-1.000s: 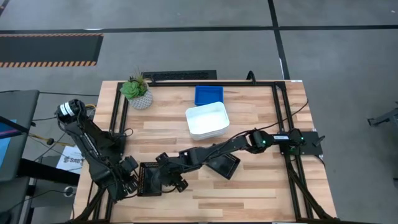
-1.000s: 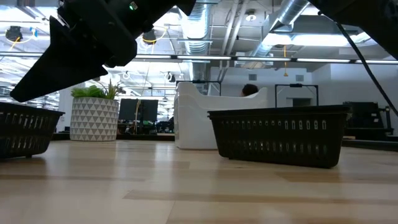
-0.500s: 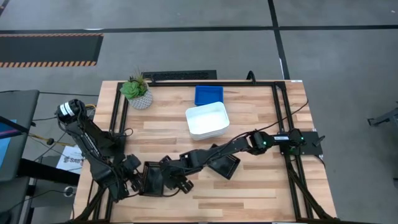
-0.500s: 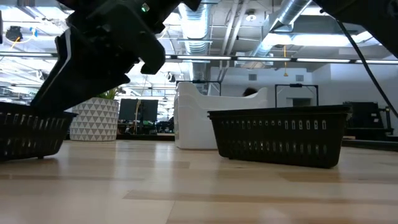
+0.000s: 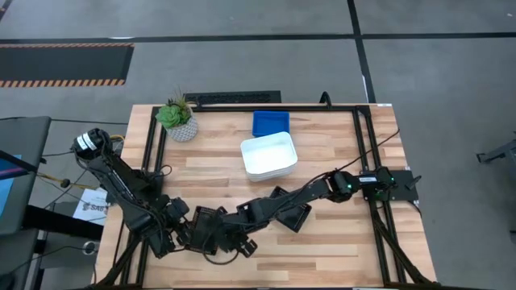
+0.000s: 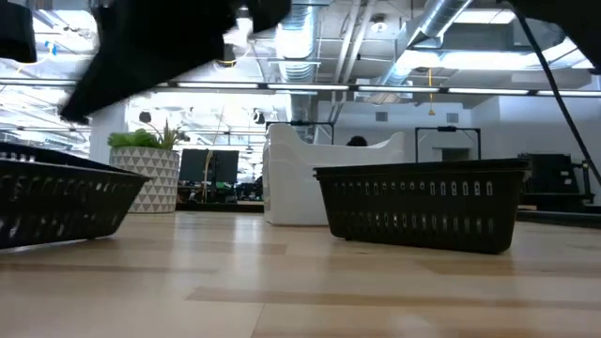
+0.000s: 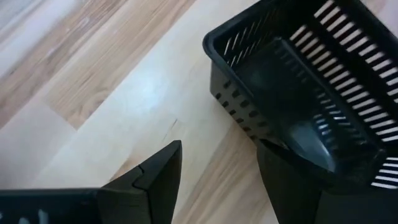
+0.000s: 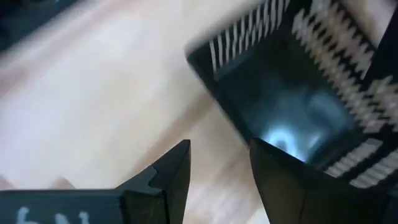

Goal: Stack baskets by color
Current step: Stack the left black bin on the black bins, then return to Home Position

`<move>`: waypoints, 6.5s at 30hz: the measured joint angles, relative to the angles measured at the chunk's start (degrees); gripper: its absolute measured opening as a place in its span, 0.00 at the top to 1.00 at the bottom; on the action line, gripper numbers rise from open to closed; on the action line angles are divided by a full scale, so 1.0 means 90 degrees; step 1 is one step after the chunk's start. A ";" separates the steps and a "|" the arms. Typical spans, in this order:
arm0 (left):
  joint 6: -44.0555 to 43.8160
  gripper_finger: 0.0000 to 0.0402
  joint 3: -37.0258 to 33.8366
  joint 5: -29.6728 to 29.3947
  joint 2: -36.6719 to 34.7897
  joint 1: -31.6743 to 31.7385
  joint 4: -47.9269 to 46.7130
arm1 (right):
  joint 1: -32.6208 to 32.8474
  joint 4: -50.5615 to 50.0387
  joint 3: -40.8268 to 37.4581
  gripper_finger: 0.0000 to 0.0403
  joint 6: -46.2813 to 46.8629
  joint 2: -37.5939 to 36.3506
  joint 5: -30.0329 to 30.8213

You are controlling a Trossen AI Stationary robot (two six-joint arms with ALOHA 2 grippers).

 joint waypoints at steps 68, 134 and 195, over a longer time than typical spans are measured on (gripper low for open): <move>0.0513 0.51 0.0027 -0.0299 0.0000 0.0179 0.0112 | 0.0389 -0.2139 -0.0029 0.99 0.2722 -0.1328 0.2262; 0.1142 0.51 0.0032 -0.0794 -0.0005 0.0596 0.0742 | 0.1128 -0.0765 -0.5572 0.95 0.9639 -0.3913 0.3206; 0.8107 0.51 0.1681 -0.1071 -0.4549 0.0613 0.1574 | 0.1424 0.0078 -0.5417 0.68 0.4880 -0.7989 0.3140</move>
